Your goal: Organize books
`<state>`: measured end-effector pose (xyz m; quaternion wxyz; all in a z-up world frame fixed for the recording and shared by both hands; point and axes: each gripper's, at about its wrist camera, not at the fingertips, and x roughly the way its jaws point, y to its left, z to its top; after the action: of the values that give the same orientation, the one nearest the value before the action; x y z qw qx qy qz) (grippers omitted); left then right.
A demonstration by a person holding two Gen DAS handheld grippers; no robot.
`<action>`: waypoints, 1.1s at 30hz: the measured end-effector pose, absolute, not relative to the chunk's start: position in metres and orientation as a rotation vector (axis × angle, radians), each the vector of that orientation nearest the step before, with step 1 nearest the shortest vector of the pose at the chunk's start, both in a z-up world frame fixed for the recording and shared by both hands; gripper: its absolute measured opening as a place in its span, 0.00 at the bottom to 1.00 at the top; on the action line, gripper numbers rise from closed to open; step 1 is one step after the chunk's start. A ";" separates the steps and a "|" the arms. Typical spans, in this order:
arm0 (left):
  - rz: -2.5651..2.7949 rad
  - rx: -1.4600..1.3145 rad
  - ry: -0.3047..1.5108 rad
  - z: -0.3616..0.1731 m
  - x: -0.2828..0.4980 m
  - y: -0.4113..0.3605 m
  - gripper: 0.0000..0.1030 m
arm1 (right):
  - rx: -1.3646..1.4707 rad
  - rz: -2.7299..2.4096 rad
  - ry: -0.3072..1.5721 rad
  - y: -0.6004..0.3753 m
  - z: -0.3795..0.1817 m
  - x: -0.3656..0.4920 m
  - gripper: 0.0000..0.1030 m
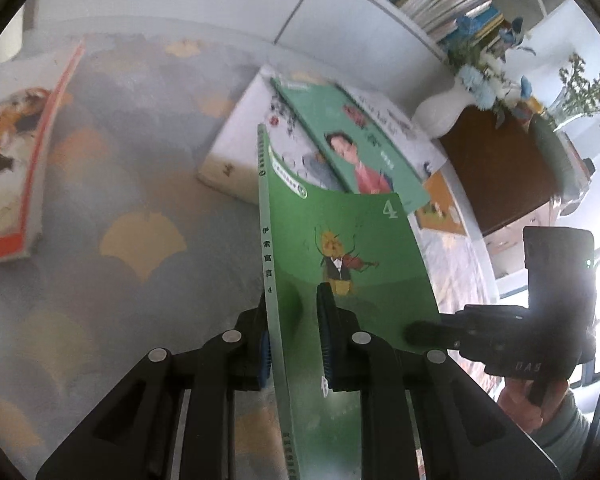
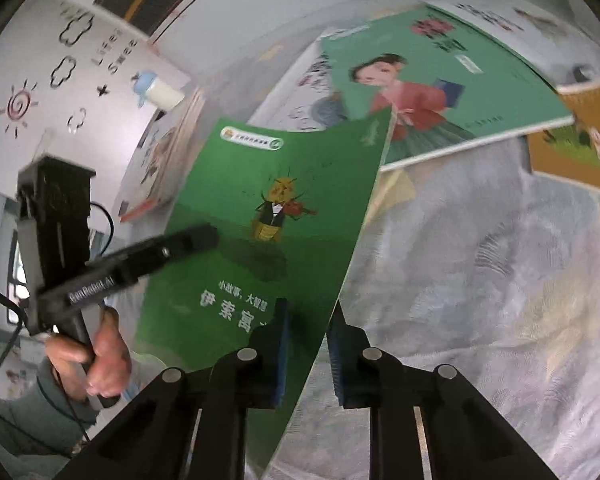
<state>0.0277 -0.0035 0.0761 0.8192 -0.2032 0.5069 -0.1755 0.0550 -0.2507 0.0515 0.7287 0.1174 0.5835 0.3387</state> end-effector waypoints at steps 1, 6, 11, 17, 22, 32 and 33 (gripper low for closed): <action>-0.371 -0.433 1.069 0.080 0.027 -0.001 0.14 | 0.245 0.749 1.275 -0.248 0.057 0.054 0.18; -0.355 -0.438 0.990 0.109 0.024 0.019 0.14 | 0.189 0.779 1.204 -0.231 0.089 0.057 0.18; -0.298 -0.453 0.911 0.133 0.027 0.054 0.14 | 0.137 0.829 1.126 -0.196 0.124 0.074 0.18; -0.182 -0.470 0.854 0.146 0.037 0.122 0.14 | 0.081 0.893 1.085 -0.129 0.145 0.109 0.18; -0.100 -0.455 0.865 0.137 0.058 0.185 0.14 | 0.061 0.944 1.124 -0.053 0.136 0.139 0.18; -0.021 -0.507 0.905 0.094 0.101 0.267 0.14 | 0.005 0.943 1.273 0.063 0.094 0.182 0.19; -0.017 -0.529 0.924 0.088 0.105 0.274 0.14 | 0.000 0.938 1.285 0.068 0.090 0.184 0.20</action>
<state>0.1048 0.2740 0.0884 0.8616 -0.2521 0.4406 -0.0082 0.1844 0.0680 0.0904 0.7001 0.0002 0.5767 0.4210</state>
